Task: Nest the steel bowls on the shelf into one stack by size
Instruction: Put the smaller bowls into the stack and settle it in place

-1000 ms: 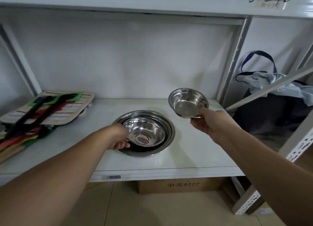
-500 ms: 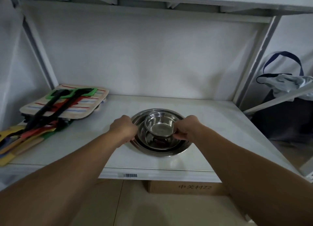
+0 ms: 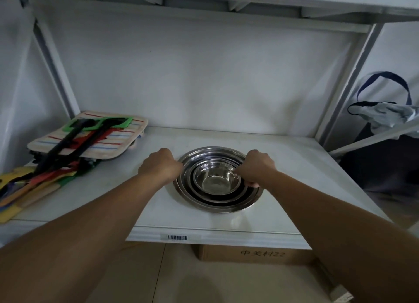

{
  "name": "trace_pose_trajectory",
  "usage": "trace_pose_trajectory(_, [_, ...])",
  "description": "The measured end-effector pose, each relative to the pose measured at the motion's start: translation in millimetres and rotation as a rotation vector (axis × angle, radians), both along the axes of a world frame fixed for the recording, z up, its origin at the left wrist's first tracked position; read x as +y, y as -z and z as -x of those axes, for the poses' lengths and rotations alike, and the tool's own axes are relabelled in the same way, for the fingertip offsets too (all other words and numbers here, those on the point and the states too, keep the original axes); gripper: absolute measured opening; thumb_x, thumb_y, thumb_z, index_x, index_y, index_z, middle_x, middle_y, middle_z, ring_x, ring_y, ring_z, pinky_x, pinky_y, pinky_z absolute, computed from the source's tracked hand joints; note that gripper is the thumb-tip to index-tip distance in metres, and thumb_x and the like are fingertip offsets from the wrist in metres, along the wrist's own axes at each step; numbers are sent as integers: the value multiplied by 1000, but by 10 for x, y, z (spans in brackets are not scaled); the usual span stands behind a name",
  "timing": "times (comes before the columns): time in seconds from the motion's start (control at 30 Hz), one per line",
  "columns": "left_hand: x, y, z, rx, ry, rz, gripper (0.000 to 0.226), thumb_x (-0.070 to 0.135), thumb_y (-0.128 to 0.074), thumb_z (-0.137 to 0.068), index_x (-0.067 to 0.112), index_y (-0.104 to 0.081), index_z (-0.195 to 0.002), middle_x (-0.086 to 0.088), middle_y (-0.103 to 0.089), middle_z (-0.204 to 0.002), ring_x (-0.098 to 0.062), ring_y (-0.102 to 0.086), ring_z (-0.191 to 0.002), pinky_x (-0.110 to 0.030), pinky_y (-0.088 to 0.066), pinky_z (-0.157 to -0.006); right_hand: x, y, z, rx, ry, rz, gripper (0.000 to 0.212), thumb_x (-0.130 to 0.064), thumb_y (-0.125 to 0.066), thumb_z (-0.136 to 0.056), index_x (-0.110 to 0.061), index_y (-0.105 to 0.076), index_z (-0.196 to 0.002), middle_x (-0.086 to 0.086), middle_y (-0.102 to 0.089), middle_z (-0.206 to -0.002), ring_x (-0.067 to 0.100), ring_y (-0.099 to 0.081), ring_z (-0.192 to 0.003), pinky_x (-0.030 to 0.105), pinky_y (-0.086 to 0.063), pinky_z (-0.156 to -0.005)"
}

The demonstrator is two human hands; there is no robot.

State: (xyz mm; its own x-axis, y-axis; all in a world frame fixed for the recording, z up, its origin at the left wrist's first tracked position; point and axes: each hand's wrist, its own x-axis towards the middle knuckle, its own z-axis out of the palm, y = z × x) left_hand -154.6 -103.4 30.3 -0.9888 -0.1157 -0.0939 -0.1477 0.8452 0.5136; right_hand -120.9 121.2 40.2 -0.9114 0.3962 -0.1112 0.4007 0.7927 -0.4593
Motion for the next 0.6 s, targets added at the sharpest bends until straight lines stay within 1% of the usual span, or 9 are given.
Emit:
trace_pose_trajectory(0.07, [20, -33, 49, -36, 33, -20, 43, 38, -65, -80, 6, -64, -109, -16, -69, -105, -33, -67, -94, -28, -44, -62, 158, -59, 24, 44, 25, -36, 10, -17, -60, -78, -10, -56, -73, 9, -68, -78, 26, -66, -71, 29, -53, -62])
trace_pose_trajectory(0.13, [71, -59, 74, -145, 64, -101, 64, 40, -72, -82, 4, -51, -132, -17, -59, -131, -34, -59, -115, -33, -50, -79, 320, -42, 44, 11, 37, -31, 23, -28, -69, -78, -9, -55, -78, 12, -68, -92, 30, -66, -86, 33, -54, -70])
trace_pose_trajectory(0.17, [98, -67, 79, -221, 67, -172, 73, 39, -75, -82, 3, -45, -139, -17, -54, -138, -34, -55, -122, -38, -51, -89, 385, -19, 46, -44, 31, 13, 32, -34, -74, -77, -9, -54, -81, 12, -66, -93, 30, -66, -91, 35, -55, -74])
trace_pose_trajectory(0.2, [120, -63, 94, -287, 68, -236, 77, 37, -78, -81, 3, -43, -141, -18, -52, -140, -35, -53, -124, -42, -51, -95, 421, 17, 46, -103, 32, 133, 39, -37, -80, -77, -9, -54, -82, 11, -64, -89, 30, -66, -92, 37, -56, -77])
trace_pose_trajectory(0.27, [157, -36, 130, -371, 55, -287, 76, 35, -82, -78, 4, -47, -137, -19, -57, -136, -37, -58, -119, -46, -53, -93, 454, 98, 58, -195, 42, 353, 39, -35, -84, -78, -9, -56, -84, 8, -64, -74, 26, -66, -76, 37, -59, -74])
trace_pose_trajectory(0.33, [204, -18, 151, -403, 60, -273, 70, 31, -83, -78, 4, -50, -134, -20, -60, -132, -37, -62, -114, -42, -54, -82, 439, 128, 86, -229, 29, 388, 37, -31, -85, -80, -7, -59, -90, 7, -64, -67, 20, -63, -60, 32, -56, -60])
trace_pose_trajectory(0.4, [248, -16, 170, -397, 66, -259, 62, 27, -82, -80, 3, -53, -129, -20, -63, -125, -35, -64, -107, -39, -53, -76, 409, 129, 122, -237, 7, 363, 38, -29, -85, -80, -7, -59, -96, 9, -66, -75, 20, -63, -61, 30, -53, -55])
trace_pose_trajectory(0.47, [267, -22, 196, -390, 60, -260, 57, 24, -82, -80, 1, -54, -125, -20, -66, -120, -35, -66, -103, -41, -55, -78, 391, 120, 157, -241, -2, 345, 39, -28, -85, -80, -7, -58, -100, 10, -67, -81, 20, -64, -65, 30, -53, -54])
trace_pose_trajectory(0.6, [260, 1, 261, -380, 56, -246, 60, 20, -84, -78, 0, -53, -125, -22, -64, -123, -38, -65, -106, -44, -55, -84, 382, 137, 204, -233, -1, 318, 46, -25, -86, -79, -7, -55, -108, 12, -68, -90, 23, -66, -74, 32, -52, -55])
